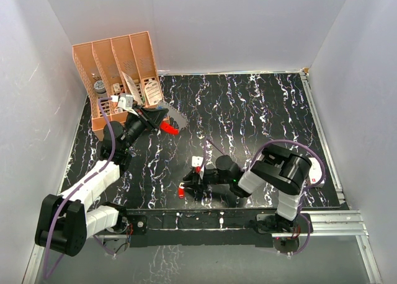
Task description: Put the keys on the keyring
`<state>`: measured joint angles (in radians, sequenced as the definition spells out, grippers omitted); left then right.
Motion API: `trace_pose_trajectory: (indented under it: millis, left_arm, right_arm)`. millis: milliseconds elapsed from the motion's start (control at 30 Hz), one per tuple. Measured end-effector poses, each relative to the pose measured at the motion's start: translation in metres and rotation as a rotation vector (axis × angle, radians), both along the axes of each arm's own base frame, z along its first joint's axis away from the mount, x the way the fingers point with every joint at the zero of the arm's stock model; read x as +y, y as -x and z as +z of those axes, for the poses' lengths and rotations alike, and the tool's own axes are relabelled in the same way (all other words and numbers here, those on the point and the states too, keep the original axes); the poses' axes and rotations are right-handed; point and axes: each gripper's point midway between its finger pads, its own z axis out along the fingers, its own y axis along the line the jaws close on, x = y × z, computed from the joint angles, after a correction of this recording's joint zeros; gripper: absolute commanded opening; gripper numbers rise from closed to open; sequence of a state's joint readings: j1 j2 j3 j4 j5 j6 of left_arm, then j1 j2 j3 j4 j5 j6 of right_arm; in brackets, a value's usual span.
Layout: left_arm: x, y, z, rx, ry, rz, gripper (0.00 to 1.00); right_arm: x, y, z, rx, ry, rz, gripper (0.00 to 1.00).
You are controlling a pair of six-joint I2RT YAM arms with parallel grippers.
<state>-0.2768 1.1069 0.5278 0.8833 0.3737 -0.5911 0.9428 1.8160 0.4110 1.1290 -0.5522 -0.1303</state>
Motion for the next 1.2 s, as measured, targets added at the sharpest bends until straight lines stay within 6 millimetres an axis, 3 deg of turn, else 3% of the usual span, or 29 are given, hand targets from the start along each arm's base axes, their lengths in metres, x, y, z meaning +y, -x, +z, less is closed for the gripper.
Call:
trace_pose_trajectory:
  millis: [500, 800, 1200]
  left_arm:
    - [0.002, -0.001, 0.000, 0.000, 0.000, 0.006, 0.00]
    - [0.003, -0.001, 0.000, 0.001, 0.000, 0.007, 0.00]
    - [0.005, -0.001, -0.002, 0.005, -0.001, 0.013, 0.00]
  right_arm:
    - [0.014, 0.006, -0.003, -0.004, -0.011, 0.042, 0.24]
    - [0.017, 0.008, -0.015, 0.014, 0.011, 0.052, 0.19]
    - [0.020, 0.002, -0.009, 0.006, -0.013, 0.025, 0.00]
